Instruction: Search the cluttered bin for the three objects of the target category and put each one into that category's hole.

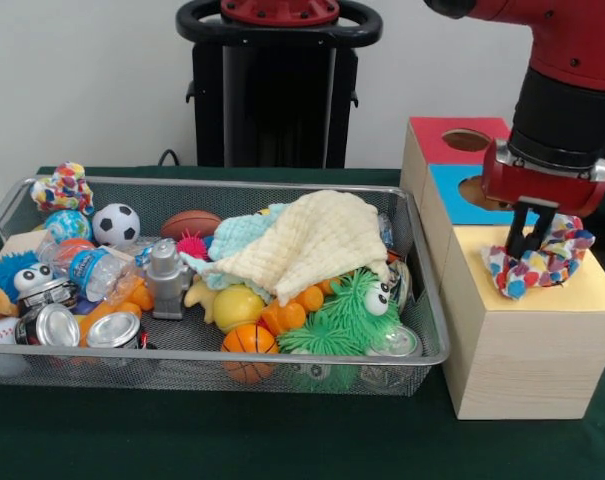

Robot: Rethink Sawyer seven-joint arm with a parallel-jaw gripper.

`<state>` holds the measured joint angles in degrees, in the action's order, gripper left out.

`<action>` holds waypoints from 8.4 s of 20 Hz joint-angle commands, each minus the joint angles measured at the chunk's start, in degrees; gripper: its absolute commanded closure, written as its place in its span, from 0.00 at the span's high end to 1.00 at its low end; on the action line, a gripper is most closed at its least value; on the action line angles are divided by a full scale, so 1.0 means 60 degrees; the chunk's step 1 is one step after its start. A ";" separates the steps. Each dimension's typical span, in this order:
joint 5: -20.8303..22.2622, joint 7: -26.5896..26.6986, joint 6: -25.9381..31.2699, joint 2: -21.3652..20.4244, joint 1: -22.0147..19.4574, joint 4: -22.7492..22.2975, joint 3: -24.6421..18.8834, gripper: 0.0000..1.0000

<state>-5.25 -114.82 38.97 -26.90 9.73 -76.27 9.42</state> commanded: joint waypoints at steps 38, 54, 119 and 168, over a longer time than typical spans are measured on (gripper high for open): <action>-0.0088 -0.1862 -0.1517 0.0273 0.1337 -0.2669 0.0077 0.00; 0.0111 -0.0838 -0.1003 -0.1709 0.1169 -0.3534 0.0035 0.00; 0.1232 0.0356 -0.2037 -0.2406 -0.0628 -0.3857 -0.1815 0.00; 0.1546 -0.0075 -0.0748 -0.1815 -0.0213 -0.1713 -0.1276 0.00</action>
<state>1.66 -114.82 31.11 -39.33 11.57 -86.12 4.31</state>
